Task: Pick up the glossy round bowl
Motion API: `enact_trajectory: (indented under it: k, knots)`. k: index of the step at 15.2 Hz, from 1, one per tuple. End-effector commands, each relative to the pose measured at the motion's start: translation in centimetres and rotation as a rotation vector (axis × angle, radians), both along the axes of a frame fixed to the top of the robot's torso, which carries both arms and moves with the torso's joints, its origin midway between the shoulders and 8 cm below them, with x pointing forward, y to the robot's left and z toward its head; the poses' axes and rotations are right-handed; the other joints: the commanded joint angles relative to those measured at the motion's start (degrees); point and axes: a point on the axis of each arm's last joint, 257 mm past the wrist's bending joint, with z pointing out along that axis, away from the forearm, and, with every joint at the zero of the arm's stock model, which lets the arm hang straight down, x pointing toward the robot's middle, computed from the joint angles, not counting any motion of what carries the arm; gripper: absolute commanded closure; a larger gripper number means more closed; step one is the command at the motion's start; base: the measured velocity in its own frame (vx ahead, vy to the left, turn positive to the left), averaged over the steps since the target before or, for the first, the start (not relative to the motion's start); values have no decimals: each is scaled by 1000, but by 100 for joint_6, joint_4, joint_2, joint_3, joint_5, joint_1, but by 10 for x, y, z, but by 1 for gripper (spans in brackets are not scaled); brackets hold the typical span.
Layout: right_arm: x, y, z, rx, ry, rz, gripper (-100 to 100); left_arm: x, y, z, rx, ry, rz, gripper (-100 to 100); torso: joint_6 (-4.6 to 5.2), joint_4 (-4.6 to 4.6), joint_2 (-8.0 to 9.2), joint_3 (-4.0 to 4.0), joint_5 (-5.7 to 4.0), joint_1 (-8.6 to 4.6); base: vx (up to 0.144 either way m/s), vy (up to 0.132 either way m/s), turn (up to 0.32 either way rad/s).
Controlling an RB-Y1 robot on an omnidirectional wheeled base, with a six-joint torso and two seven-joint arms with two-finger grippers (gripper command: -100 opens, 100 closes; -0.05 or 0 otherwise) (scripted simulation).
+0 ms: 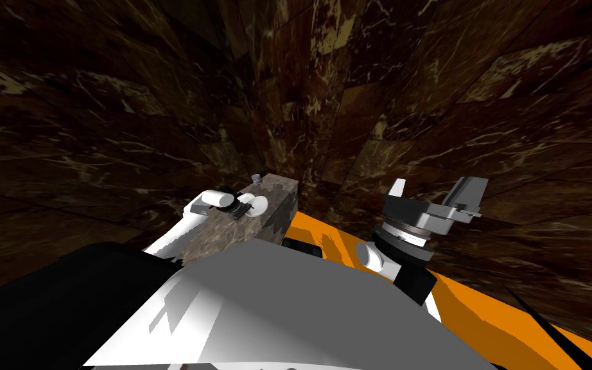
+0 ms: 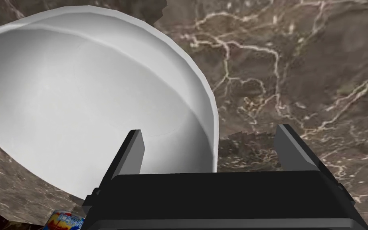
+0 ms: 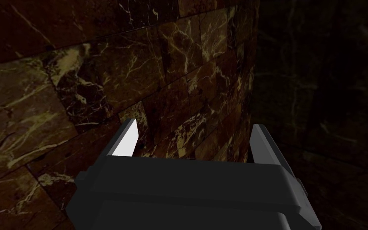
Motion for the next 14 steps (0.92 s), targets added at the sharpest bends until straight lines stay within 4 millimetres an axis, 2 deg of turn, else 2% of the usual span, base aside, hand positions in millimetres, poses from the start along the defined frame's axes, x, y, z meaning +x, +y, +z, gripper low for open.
enact_trajectory:
  k: [1,4,5,6,10,11,13,14]
  knots:
    - [0,0,0,0,0,0,0,1,2,-12,0,-2,10,-100,0,0,0,0,0,0,-5,7,-61]
    - [0,0,0,0,0,0,0,2,4,-21,0,-3,17,-100,0,3,13,7,1,0,-21,8,-61]
    - [0,0,0,0,0,0,0,1,2,-17,-1,0,14,-100,0,3,15,9,1,-1,-14,3,-15]
    - [0,0,0,0,0,0,0,1,2,-18,0,-2,15,100,0,4,15,9,0,-2,0,0,0]
    - [0,0,0,0,0,0,0,1,3,-18,0,-2,16,100,3,2,8,5,0,-4,-1,0,3]
    - [0,0,0,0,0,0,0,1,1,-7,0,-1,6,100,3,3,7,5,-1,-4,10,-5,64]
    - [0,0,0,0,0,0,0,0,0,0,0,0,0,100,0,5,4,5,-7,-9,23,-7,77]
    - [0,0,0,0,0,0,0,1,1,-6,0,-3,4,100,1,4,2,4,-7,-11,16,-5,23]
